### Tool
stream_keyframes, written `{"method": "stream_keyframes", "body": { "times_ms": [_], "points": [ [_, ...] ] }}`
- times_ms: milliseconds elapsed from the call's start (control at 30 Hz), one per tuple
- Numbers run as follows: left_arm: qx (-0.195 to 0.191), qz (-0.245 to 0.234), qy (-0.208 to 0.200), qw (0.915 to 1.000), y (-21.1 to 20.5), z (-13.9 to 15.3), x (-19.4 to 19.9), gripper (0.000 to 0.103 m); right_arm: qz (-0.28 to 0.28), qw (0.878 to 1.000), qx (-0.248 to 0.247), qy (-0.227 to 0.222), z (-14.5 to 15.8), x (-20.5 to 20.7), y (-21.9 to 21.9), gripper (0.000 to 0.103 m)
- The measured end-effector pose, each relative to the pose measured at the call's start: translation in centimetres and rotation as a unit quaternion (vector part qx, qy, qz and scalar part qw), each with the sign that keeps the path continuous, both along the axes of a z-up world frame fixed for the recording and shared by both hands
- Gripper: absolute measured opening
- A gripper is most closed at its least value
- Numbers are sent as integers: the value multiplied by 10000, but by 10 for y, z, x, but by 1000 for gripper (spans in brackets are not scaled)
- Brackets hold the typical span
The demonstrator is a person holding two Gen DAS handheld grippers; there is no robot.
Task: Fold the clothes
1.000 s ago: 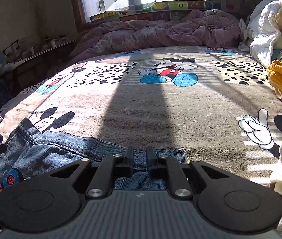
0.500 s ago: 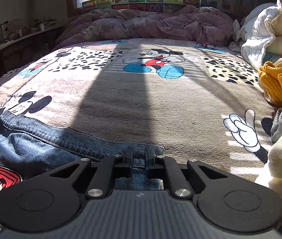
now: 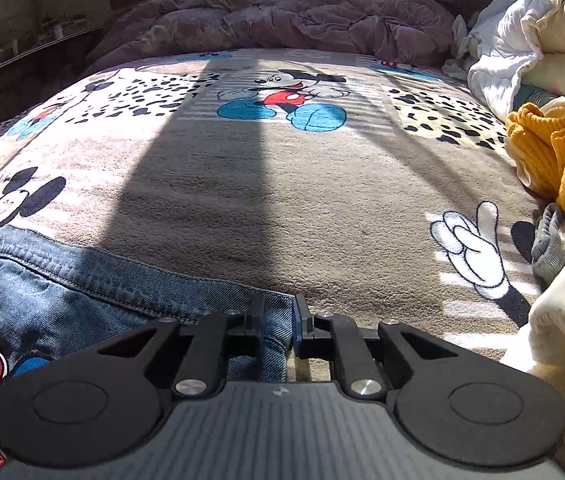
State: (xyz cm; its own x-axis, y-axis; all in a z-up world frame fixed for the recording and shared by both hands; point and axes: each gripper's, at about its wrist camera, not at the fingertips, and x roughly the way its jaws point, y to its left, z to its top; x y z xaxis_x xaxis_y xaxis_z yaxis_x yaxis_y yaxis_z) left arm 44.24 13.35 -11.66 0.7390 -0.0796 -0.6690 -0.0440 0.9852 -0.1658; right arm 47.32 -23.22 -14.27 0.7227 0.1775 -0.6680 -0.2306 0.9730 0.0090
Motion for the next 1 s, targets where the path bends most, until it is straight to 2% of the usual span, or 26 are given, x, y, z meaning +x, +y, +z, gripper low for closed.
{"method": "stream_keyframes", "body": {
  "times_ms": [33,67,100,133,167,200,233,267,300,333,367,400,467,500,533,567,600,700,733,833,933,967,1000],
  "points": [
    [-160,88,-3,9998,7,-2,-3,52,-5,9999,-68,-135,3,-4,0,37],
    [-342,150,16,9993,14,-5,-5,56,-112,9998,-81,-154,3,-6,-3,48],
    [-587,137,96,9981,17,-10,-4,57,-306,9995,81,-73,1,-4,-10,66],
    [-830,124,175,9963,21,-15,-2,57,-439,9982,386,94,-3,-1,-18,71],
    [-983,107,250,9948,23,-20,0,56,-535,9956,704,311,-10,3,-26,67],
    [-838,91,287,9960,19,-25,2,46,-533,9944,832,367,-15,4,-28,57],
    [-707,120,269,9971,17,-27,3,40,-499,9951,801,293,-17,3,-27,52],
    [-879,172,293,9955,20,-25,4,30,-439,9959,752,245,-18,2,-25,49],
    [-1041,229,331,9938,23,-25,5,18,-383,9961,759,232,-16,2,-22,33],
    [-1173,295,405,9918,28,-31,7,19,-340,9962,773,226,-16,2,-20,15],
    [-1299,345,437,9900,32,-37,8,23,-346,9958,814,244,-18,3,-21,13],
    [-1376,339,369,9892,34,-41,7,23,-358,9953,863,259,-21,5,-22,12],
    [-1281,261,408,9906,33,-38,8,23,-432,9941,973,200,-28,4,-25,12],
    [-1248,241,455,9908,33,-35,10,24,-370,9961,778,166,-25,4,-20,13],
    [-1232,271,447,9910,34,-30,9,25,-308,9979,556,144,-23,5,-16,18],
    [-1119,317,347,9926,35,-24,3,34,-312,9987,376,136,-19,5,-14,22],
    [-866,282,223,9956,34,-16,-5,35,-438,9984,342,126,-14,4,-16,29],
    [-180,-41,-167,9997,29,5,-45,34,-552,9977,389,-40,4,-15,-28,30],
    [-52,-157,-292,9994,27,11,-61,34,-535,9976,426,-114,11,-25,-33,30],
    [-199,-494,-531,9972,14,17,-114,34,-239,9971,661,-295,24,-70,-38,29],
    [-285,-694,-455,9961,-4,2,-149,35,-50,9941,995,-423,27,-128,-38,28],
    [-121,-672,-287,9973,-11,-8,-151,36,-41,9943,987,-392,20,-146,-35,28],
    [249,-572,-6,9981,-20,-25,-151,36,-39,9949,945,-348,13,-161,-32,28]
  ]
}}
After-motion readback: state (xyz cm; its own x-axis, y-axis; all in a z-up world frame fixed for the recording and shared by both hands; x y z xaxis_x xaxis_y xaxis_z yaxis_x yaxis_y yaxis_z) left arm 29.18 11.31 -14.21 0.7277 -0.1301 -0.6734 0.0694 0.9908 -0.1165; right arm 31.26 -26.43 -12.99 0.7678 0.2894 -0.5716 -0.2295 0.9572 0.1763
